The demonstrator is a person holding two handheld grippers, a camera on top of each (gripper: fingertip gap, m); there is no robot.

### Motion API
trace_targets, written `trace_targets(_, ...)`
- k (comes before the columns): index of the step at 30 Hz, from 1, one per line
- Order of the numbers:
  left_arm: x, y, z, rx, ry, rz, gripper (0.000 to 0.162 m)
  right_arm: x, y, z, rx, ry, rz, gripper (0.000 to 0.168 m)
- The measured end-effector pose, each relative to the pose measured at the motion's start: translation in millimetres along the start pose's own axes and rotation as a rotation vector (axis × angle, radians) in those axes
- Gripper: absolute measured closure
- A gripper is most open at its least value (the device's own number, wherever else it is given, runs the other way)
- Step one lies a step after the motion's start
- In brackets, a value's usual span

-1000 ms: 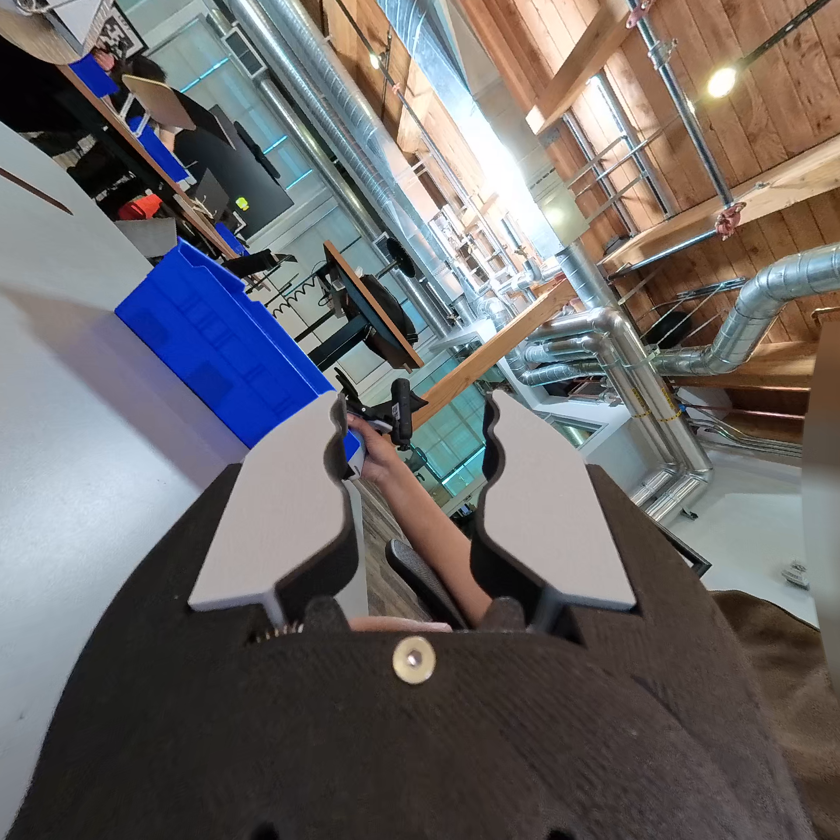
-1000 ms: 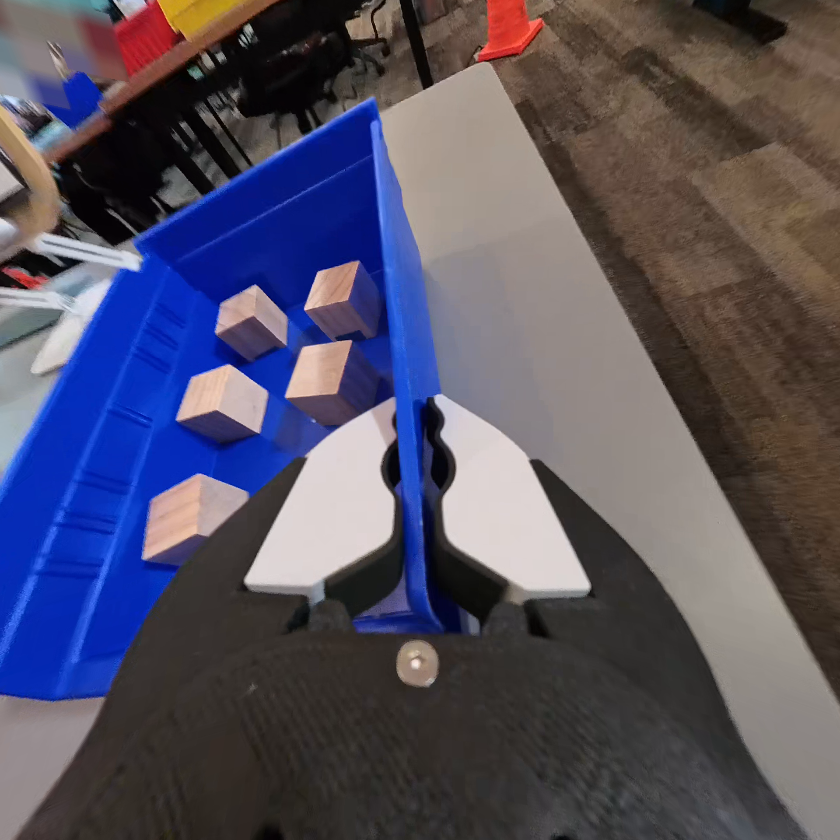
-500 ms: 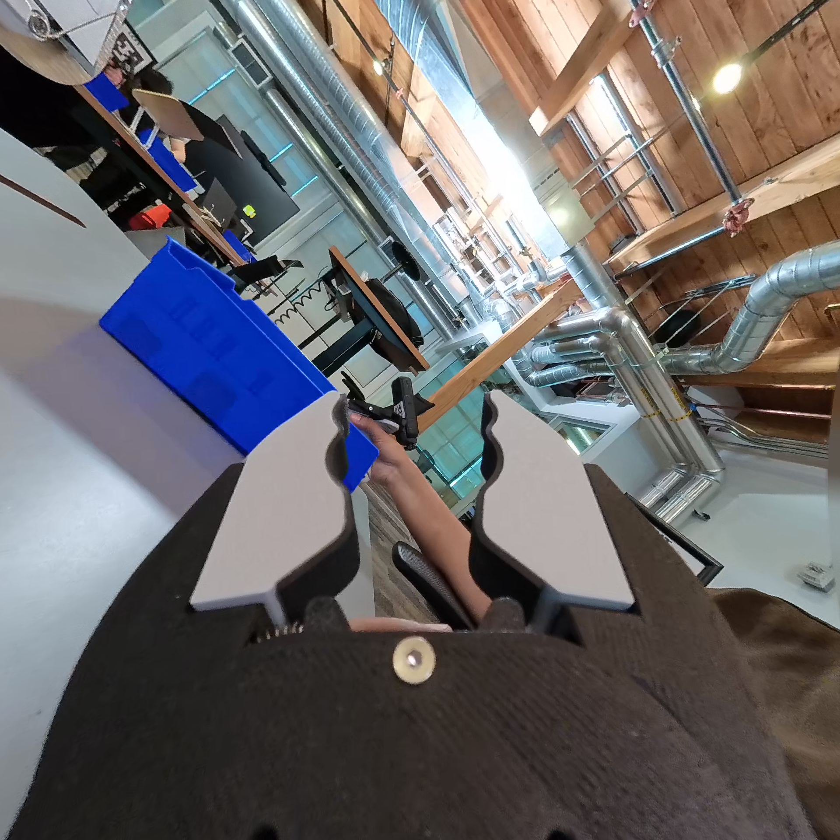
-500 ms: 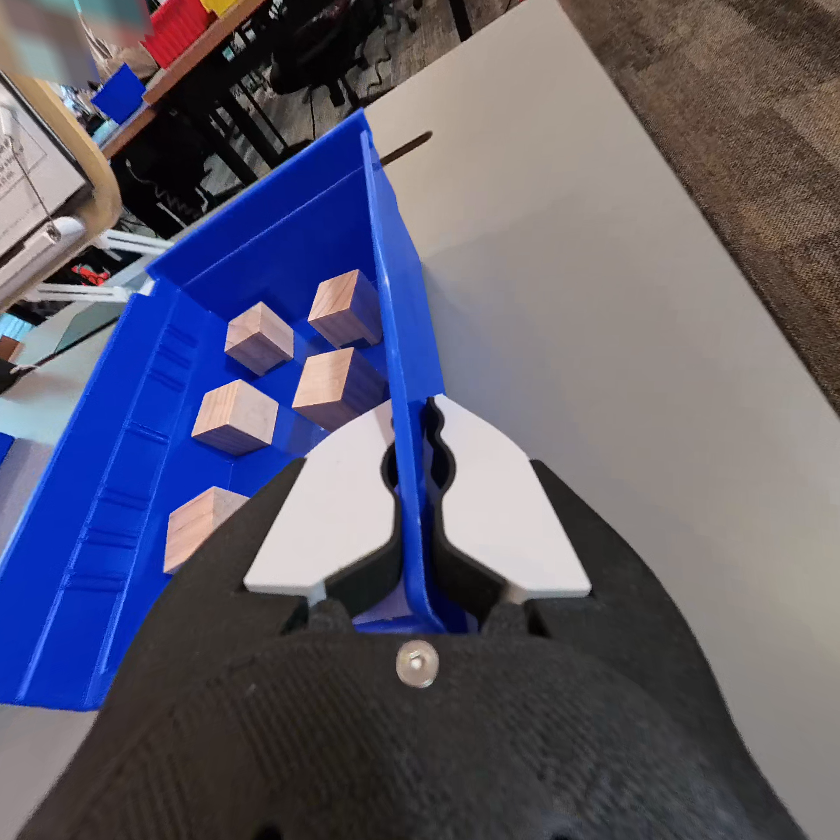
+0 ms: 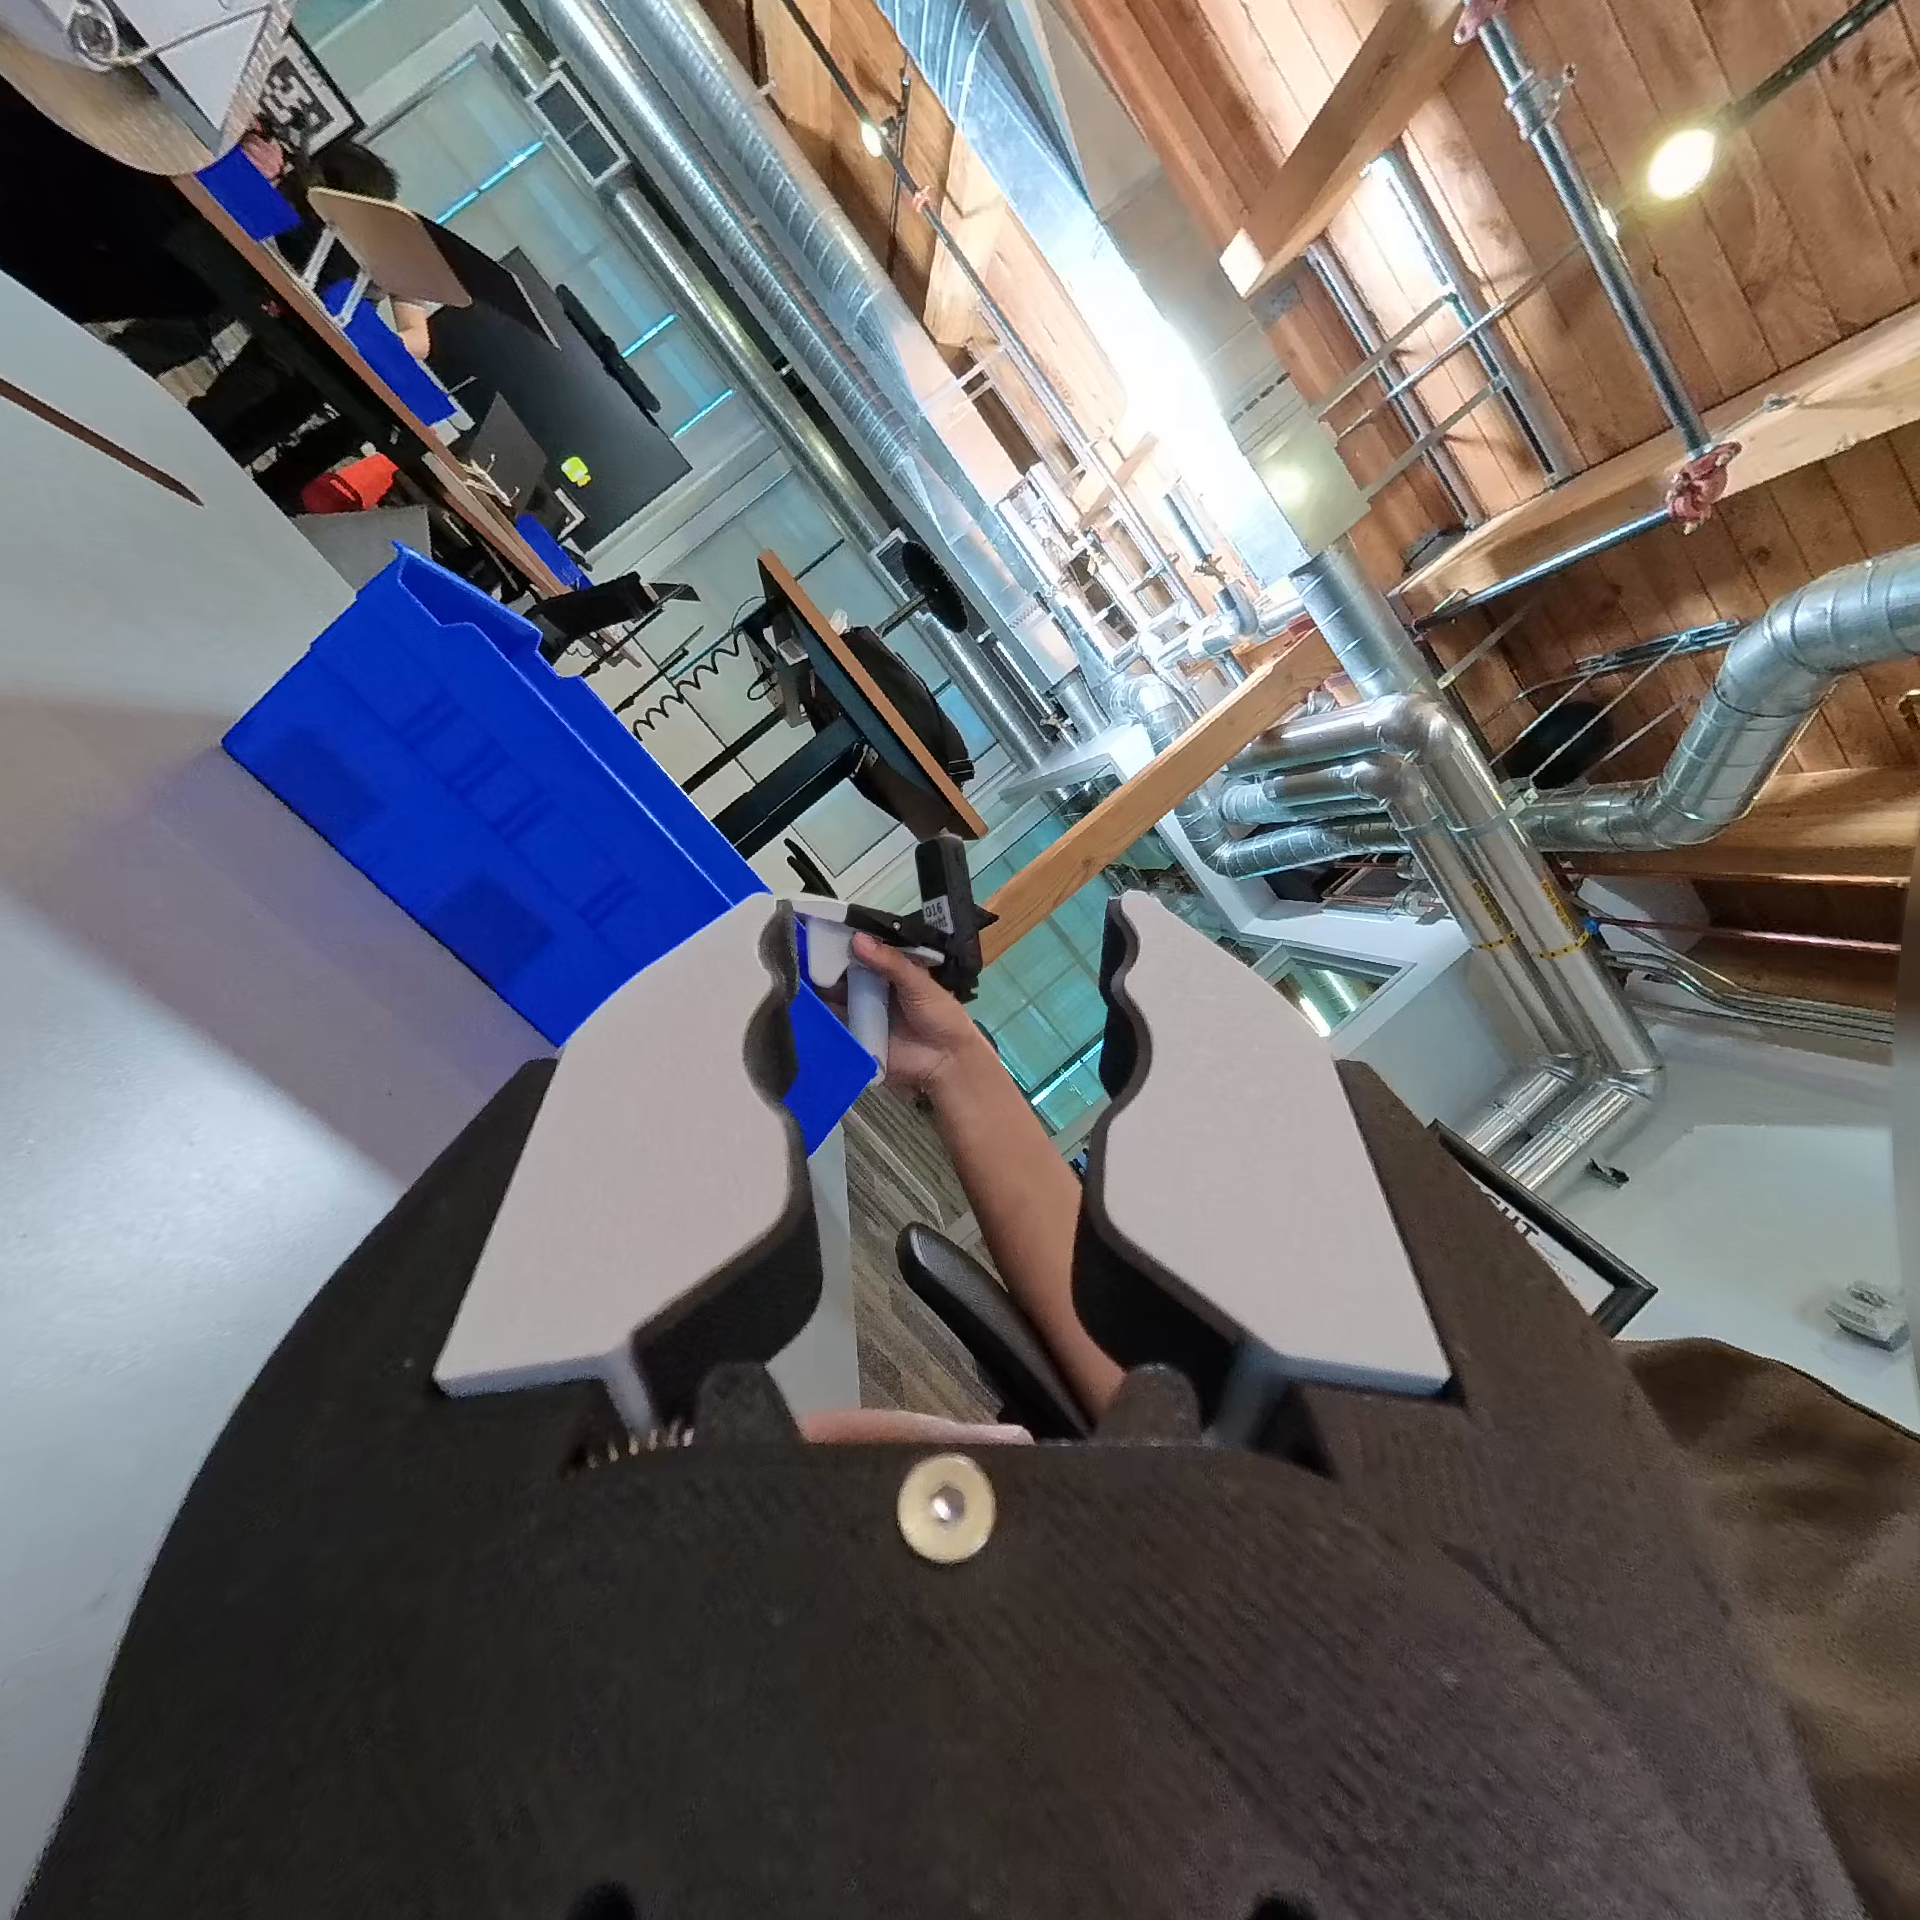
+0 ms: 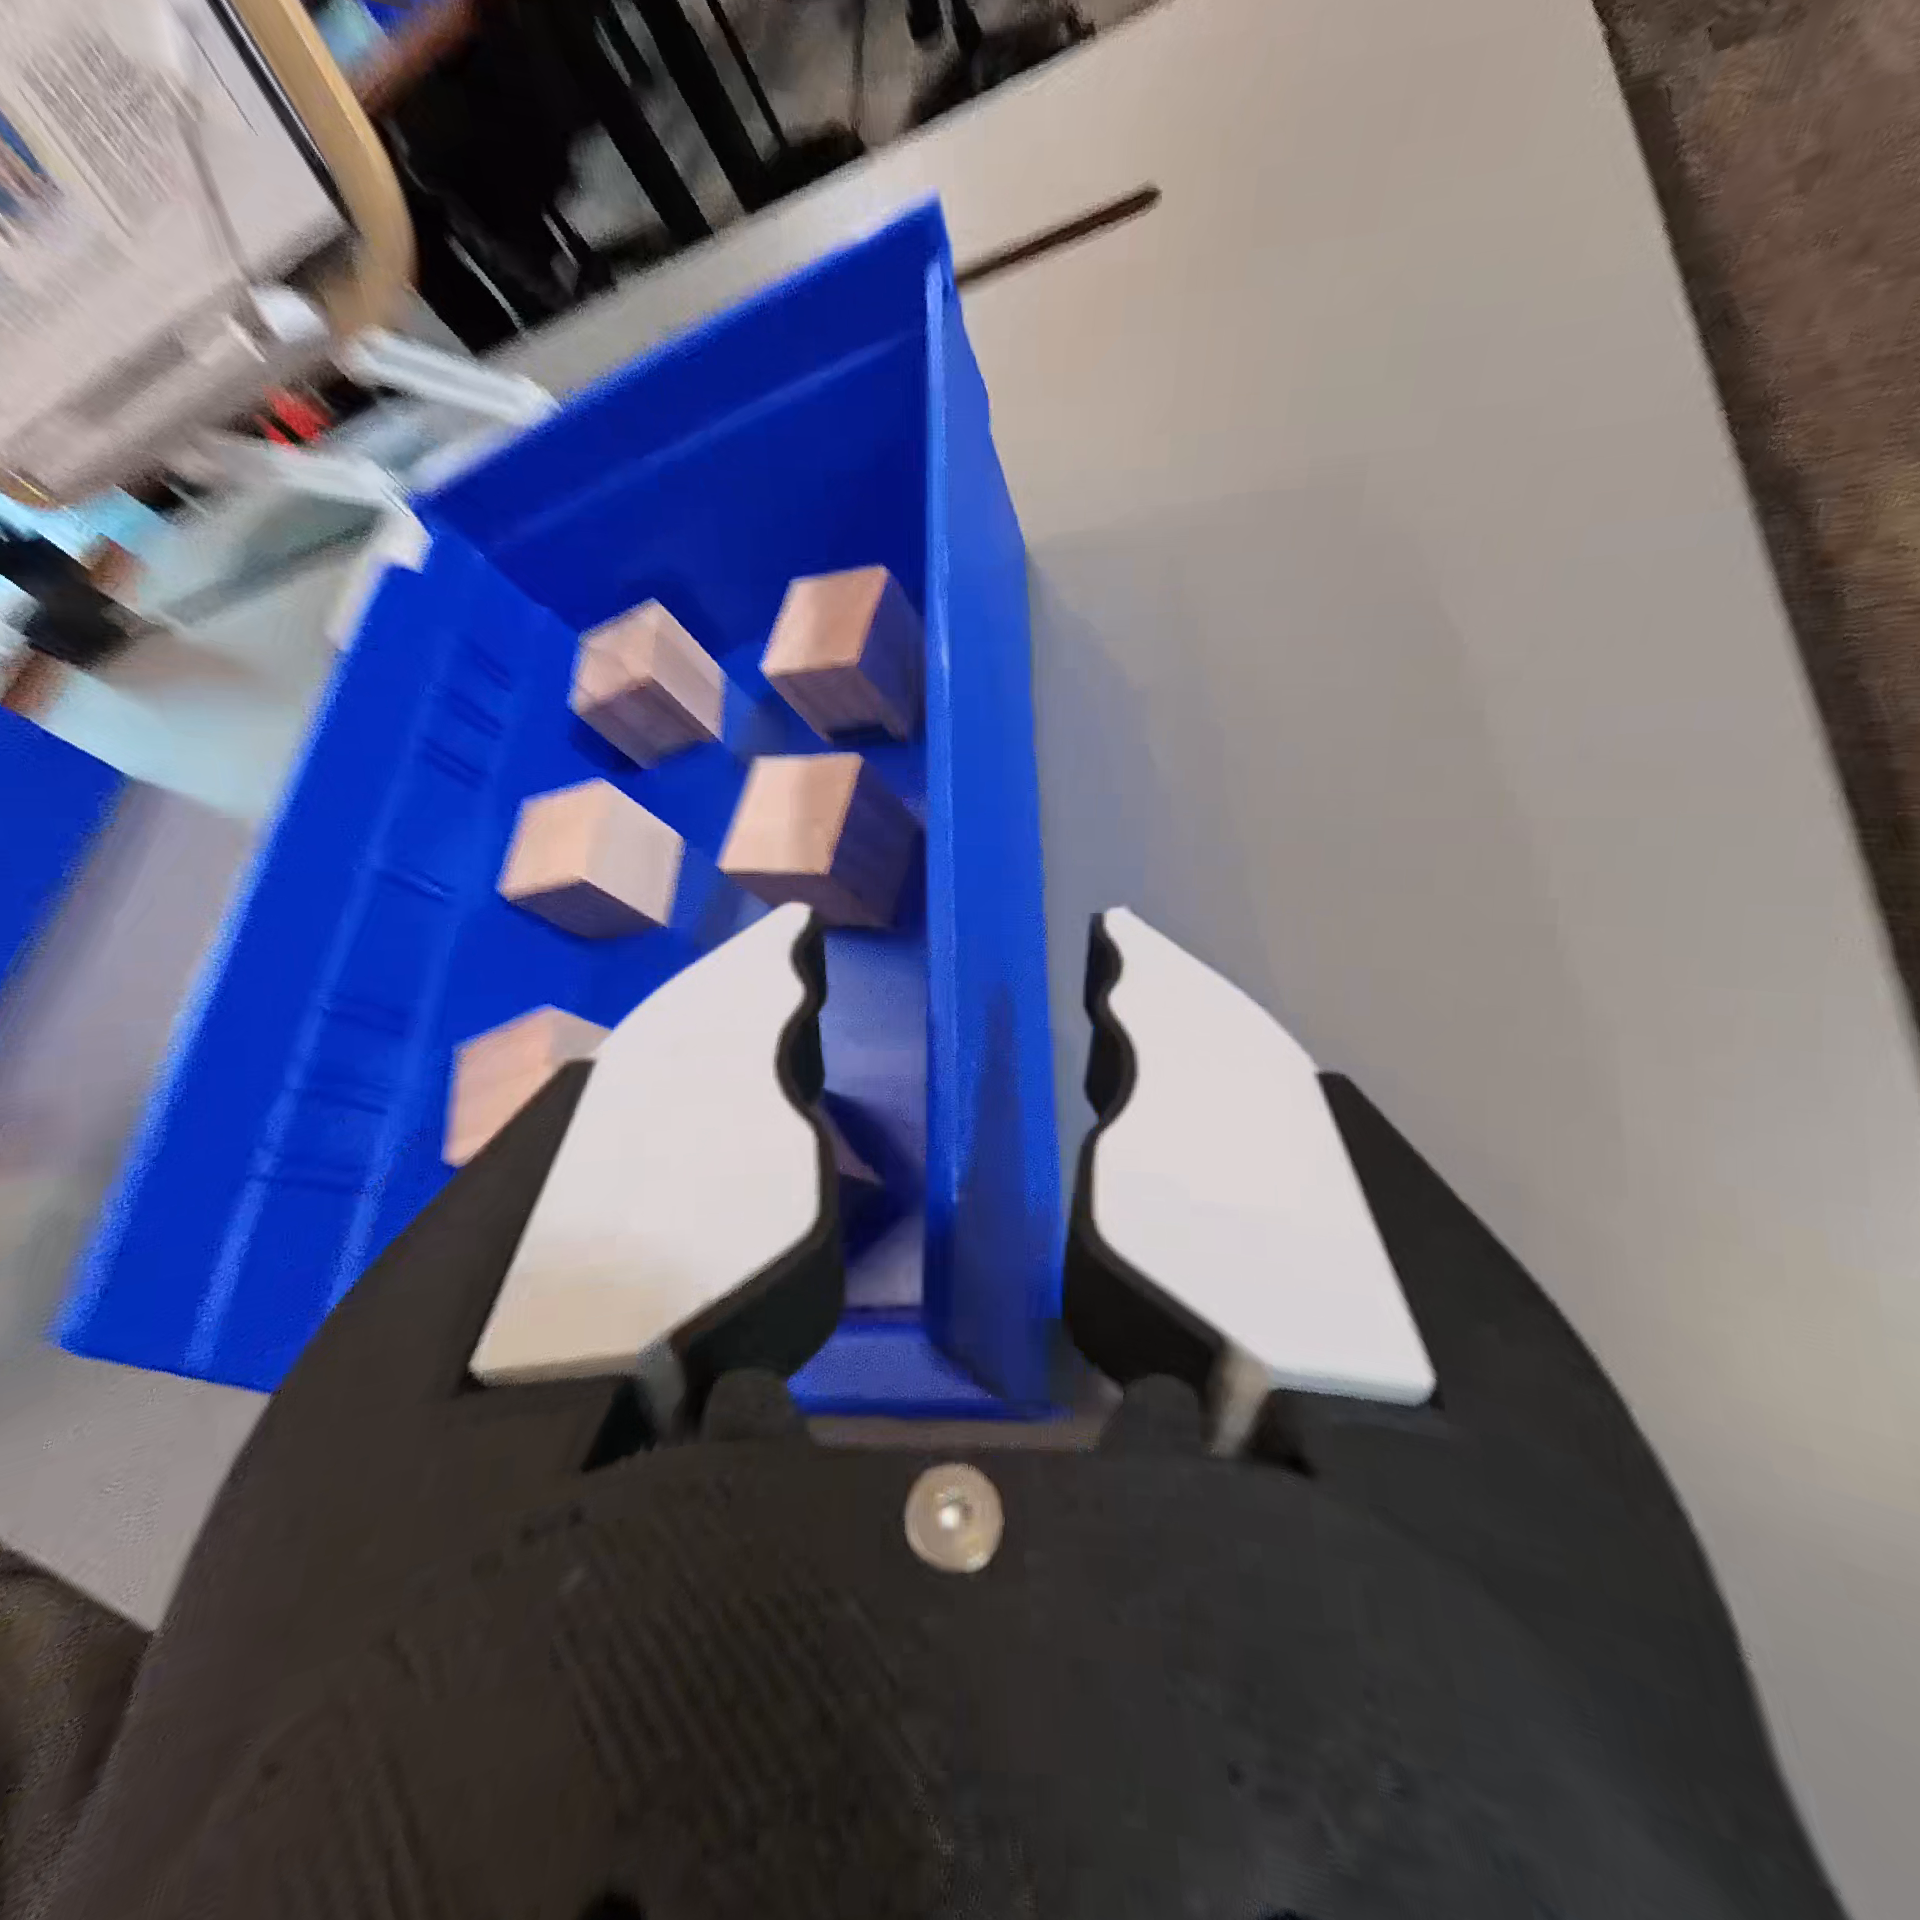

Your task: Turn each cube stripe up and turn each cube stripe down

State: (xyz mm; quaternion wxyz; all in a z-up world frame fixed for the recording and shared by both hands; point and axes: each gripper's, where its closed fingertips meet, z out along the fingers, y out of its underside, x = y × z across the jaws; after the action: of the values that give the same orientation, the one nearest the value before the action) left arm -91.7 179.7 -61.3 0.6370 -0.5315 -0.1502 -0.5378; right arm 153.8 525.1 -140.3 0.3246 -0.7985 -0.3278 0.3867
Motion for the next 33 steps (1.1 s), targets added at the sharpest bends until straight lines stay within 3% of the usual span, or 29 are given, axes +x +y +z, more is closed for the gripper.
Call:
trace_targets(4,1.8,0.9,-5.3,0.004,-0.011,0.005,0.106,3.9,9.3,7.1,-0.149,0.108,-0.172,0.121)
trace_targets(11,5.9,-3.8,-21.7,0.051,-0.047,0.026,0.106,14.1,25.9,19.5,-0.401,0.232,-0.346,0.159)
trace_targets(25,7.1,-4.1,-27.3,0.064,-0.060,0.023,0.106,4.6,26.1,26.8,-0.409,0.141,-0.169,0.162)
trace_targets(30,9.4,5.6,-21.7,-0.008,-0.051,0.023,0.103,-12.2,25.3,37.8,-0.382,0.096,-0.138,0.160)
trace_targets(33,16.4,8.5,-19.4,-0.072,-0.103,0.093,0.093,-25.8,28.5,47.4,-0.367,0.016,-0.088,0.160)
